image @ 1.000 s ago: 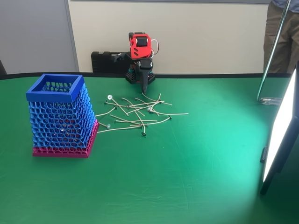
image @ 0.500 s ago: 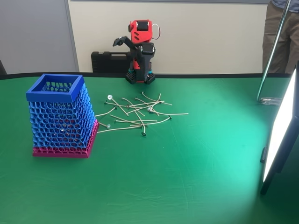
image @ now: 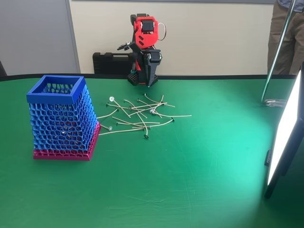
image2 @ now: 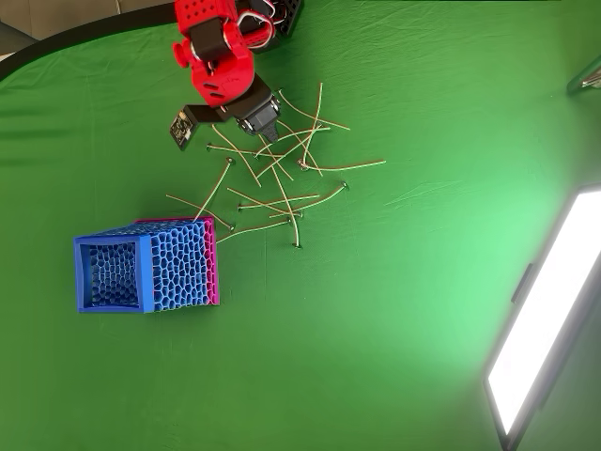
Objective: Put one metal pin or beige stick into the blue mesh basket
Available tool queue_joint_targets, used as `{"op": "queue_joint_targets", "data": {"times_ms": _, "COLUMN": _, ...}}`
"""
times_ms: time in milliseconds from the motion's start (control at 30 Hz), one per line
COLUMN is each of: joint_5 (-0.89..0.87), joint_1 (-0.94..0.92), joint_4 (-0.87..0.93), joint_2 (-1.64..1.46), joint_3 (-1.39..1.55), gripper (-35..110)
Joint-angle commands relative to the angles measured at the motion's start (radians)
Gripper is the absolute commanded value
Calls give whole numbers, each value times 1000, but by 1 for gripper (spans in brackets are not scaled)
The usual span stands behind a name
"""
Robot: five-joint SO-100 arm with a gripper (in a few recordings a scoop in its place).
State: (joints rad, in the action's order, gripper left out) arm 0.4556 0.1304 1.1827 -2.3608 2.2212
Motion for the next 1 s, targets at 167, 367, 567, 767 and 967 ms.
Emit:
{"op": "queue_joint_targets", "data": {"times_ms": 167, "joint_5": 60, "joint_1": -23, "joint_4": 49, "joint_2": 137, "joint_3": -129, "gripper": 1}}
{"op": "queue_joint_targets", "data": {"times_ms": 367, "joint_5": 66, "joint_1": -26, "joint_4": 104, "joint_2": 264, "joint_3": -252, "gripper": 1}}
{"op": "queue_joint_targets", "data": {"times_ms": 567, "joint_5": 127, "joint_1": -23, "joint_4": 138, "joint_2": 370, "joint_3": -330, "gripper": 1}}
{"op": "queue_joint_targets", "data": {"times_ms": 767, "joint_5": 189, "joint_1": -23, "joint_4": 117, "joint_2": 420, "joint_3": -333, "gripper": 1}}
{"op": "queue_joint_targets", "data": {"times_ms": 967, "joint_5": 179, "joint_1": -20, "joint_4": 48, "joint_2": 486, "joint_3": -341, "gripper": 1}}
